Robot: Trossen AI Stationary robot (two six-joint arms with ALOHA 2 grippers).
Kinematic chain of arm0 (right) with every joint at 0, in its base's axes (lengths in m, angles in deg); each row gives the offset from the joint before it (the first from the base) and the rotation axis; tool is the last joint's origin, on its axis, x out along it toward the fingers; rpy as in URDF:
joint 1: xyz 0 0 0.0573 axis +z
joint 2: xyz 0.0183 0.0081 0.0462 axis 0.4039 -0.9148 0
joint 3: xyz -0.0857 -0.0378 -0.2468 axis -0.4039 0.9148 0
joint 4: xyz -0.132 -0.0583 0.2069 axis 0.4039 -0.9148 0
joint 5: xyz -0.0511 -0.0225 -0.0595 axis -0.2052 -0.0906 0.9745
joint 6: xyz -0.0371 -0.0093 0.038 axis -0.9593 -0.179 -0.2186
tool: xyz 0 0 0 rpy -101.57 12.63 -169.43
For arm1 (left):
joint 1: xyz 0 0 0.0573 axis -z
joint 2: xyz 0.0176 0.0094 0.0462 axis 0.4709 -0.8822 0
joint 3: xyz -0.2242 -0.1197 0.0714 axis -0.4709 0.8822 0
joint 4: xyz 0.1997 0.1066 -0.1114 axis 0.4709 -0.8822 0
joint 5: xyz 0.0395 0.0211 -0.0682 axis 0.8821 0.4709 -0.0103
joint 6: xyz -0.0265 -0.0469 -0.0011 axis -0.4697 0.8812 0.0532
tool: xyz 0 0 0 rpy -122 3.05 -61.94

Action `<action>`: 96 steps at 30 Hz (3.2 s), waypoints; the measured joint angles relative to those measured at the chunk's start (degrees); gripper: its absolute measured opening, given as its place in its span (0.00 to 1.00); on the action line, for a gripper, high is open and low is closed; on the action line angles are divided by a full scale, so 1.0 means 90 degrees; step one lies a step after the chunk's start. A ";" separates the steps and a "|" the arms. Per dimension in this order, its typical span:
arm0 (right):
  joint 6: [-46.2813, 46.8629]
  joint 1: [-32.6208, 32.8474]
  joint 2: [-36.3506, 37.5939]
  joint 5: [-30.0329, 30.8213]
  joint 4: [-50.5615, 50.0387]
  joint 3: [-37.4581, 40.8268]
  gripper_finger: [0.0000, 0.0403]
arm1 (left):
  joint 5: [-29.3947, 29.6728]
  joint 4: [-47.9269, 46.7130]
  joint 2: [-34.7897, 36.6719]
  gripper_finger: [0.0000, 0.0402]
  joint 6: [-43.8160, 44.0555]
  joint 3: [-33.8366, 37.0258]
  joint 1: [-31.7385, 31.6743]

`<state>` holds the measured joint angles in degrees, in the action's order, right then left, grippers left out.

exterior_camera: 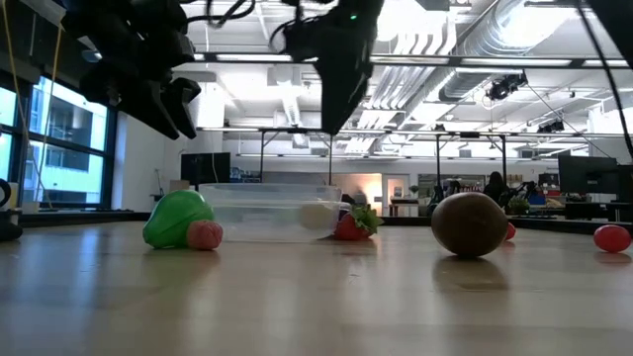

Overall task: Pick and placing Produce into tupperware
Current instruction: Put the top right strawberry into the transparent bin

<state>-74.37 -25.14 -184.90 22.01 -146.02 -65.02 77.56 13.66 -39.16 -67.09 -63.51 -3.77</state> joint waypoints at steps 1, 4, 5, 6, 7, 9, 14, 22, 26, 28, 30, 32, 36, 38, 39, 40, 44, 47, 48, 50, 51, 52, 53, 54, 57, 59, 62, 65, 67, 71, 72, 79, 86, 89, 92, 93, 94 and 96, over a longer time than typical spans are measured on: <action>0.0108 -0.0057 0.0255 0.0054 0.0217 0.0284 0.63 | 0.0000 0.0002 0.0000 0.48 0.0000 0.0000 0.0001; 0.0737 -0.0286 0.1080 0.0454 0.0811 0.1253 0.63 | 0.0002 0.0005 0.0000 0.48 0.0000 0.0000 -0.0001; 0.1042 -0.0409 0.1344 0.0613 0.0922 0.1578 0.63 | 0.0000 -0.0002 0.0000 0.48 0.0000 0.0000 0.0001; 0.1410 -0.0561 0.1602 0.0759 0.1030 0.1883 0.63 | 0.0002 0.0002 0.0000 0.48 0.0000 0.0000 0.0001; 0.1914 -0.0742 0.1825 0.0895 0.1085 0.2150 0.63 | 0.0000 0.0002 0.0000 0.48 0.0000 0.0000 0.0001; 0.3192 -0.1155 0.2233 0.1019 0.1018 0.2575 0.63 | 0.0001 0.0002 0.0000 0.48 0.0000 0.0000 0.0001; 0.4767 -0.2287 0.2699 0.0455 0.1081 0.3153 0.63 | 0.0002 0.0004 0.0000 0.48 0.0000 0.0000 -0.0001; 0.5211 -0.3430 0.2202 0.0006 0.1032 0.3072 0.63 | 0.0002 0.0001 0.0000 0.48 0.0000 0.0000 0.0000; 0.5295 -0.3655 0.1854 -0.0082 0.0999 0.3067 0.63 | 0.0000 0.0002 0.0000 0.48 0.0000 0.0000 0.0001; 0.5454 -0.3716 0.1724 0.0008 0.0923 0.3067 0.63 | 0.0000 0.0002 0.0000 0.48 0.0000 0.0000 0.0001; 0.5720 -0.3738 0.1580 0.0216 0.0858 0.3064 0.63 | 0.0002 0.0002 0.0000 0.48 0.0000 0.0000 -0.0001; 0.5930 -0.3736 0.1445 0.0381 0.0794 0.3064 0.63 | 0.0002 0.0001 0.0000 0.48 0.0000 0.0000 0.0000; 0.6224 -0.3770 0.1267 0.0458 0.0644 0.3064 0.63 | 0.0000 0.0002 0.0000 0.48 0.0000 0.0000 0.0001; 0.6244 -0.3775 0.1188 0.0476 0.0573 0.3064 0.63 | 0.0000 0.0000 0.0000 0.48 0.0000 0.0000 -0.0001; 0.6245 -0.3775 0.1168 0.0496 0.0539 0.3064 0.63 | 0.0002 0.0002 0.0000 0.48 0.0000 0.0000 0.0000; 0.6288 -0.3777 0.1156 0.0532 0.0522 0.3099 0.63 | 0.0001 0.0002 0.0000 0.48 0.0000 0.0000 -0.0001; 0.6540 -0.3772 0.1145 0.0455 0.0660 0.3550 0.63 | 0.0002 0.0002 0.0000 0.48 0.0000 0.0000 0.0000; 0.6579 -0.3787 0.1188 0.0387 0.1295 0.3892 0.63 | 0.0000 0.0002 0.0000 0.48 0.0000 0.0000 0.0000; 0.6579 -0.3796 0.1189 0.0369 0.1463 0.3983 0.63 | 0.0000 0.0000 0.0000 0.48 0.0000 0.0000 -0.0001; 0.6581 -0.3822 0.1189 0.0299 0.1710 0.4158 0.63 | 0.0000 0.0002 0.0000 0.48 0.0000 0.0000 0.0000; 0.6641 -0.3831 0.1190 0.0294 0.1790 0.4240 0.63 | 0.0001 0.0001 0.0000 0.48 0.0000 0.0000 0.0000; 0.6698 -0.3853 0.1191 0.0275 0.1855 0.4325 0.63 | 0.0001 0.0001 0.0000 0.48 0.0000 0.0000 0.0000; 0.6722 -0.3873 0.1191 0.0271 0.1897 0.4399 0.63 | 0.0001 0.0002 0.0000 0.48 0.0000 0.0000 0.0000; 0.6722 -0.3902 0.1191 0.0271 0.1926 0.4435 0.63 | 0.0000 0.0002 0.0000 0.48 0.0000 0.0000 -0.0001; 0.6723 -0.3976 0.1196 0.0303 0.2158 0.4490 0.63 | 0.0002 0.0000 0.0000 0.48 0.0000 0.0000 -0.0001; 0.6725 -0.4007 0.1196 0.0323 0.2264 0.4561 0.63 | 0.0001 0.0002 0.0000 0.48 0.0000 0.0000 0.0000; 0.6729 -0.4049 0.1199 0.0434 0.2421 0.4614 0.63 | 0.0000 0.0002 0.0000 0.48 0.0000 0.0000 0.0001; 0.6738 -0.4074 0.1199 0.0525 0.2495 0.4619 0.63 | 0.0000 0.0001 0.0000 0.48 0.0000 0.0000 0.0000; 0.6743 -0.4102 0.1196 0.0538 0.2489 0.4619 0.63 | 0.0000 0.0000 0.0000 0.48 0.0000 0.0000 0.0000; 0.6739 -0.4110 0.1194 0.0551 0.2482 0.4619 0.62 | 0.0001 0.0000 0.0000 0.48 0.0000 0.0000 0.0001; 0.6737 -0.4110 0.1191 0.0584 0.2482 0.4619 0.61 | 0.0002 0.0002 0.0000 0.48 0.0000 0.0000 -0.0001; 0.6742 -0.4119 0.1186 0.0582 0.2477 0.4619 0.58 | 0.0000 0.0000 0.0000 0.48 0.0000 0.0000 -0.0001; 0.6789 -0.4119 0.1182 0.0490 0.2711 0.4875 0.57 | 0.0001 0.0001 0.0000 0.48 0.0000 0.0000 0.0000; 0.6732 -0.4119 0.1182 0.0497 0.3031 0.4954 0.57 | 0.0000 0.0000 0.0000 0.48 0.0000 0.0000 0.0001; 0.6721 -0.4119 0.1182 0.0593 0.3161 0.4954 0.57 | 0.0000 0.0000 0.0000 0.48 0.0000 0.0000 0.0001; 0.6720 -0.4119 0.1182 0.0612 0.3173 0.4954 0.57 | 0.0000 0.0002 0.0000 0.48 0.0000 0.0000 0.0001; 0.6720 -0.4119 0.1182 0.0620 0.3165 0.4954 0.57 | 0.0000 0.0000 0.0000 0.48 0.0000 0.0000 0.0000; 0.6719 -0.4119 0.1182 0.0626 0.3096 0.4954 0.57 | 0.0000 0.0002 0.0000 0.48 0.0000 0.0000 -0.0001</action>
<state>-13.90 -62.21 -174.27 27.65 -118.15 -20.43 77.56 13.67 -39.16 -67.09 -63.51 -3.78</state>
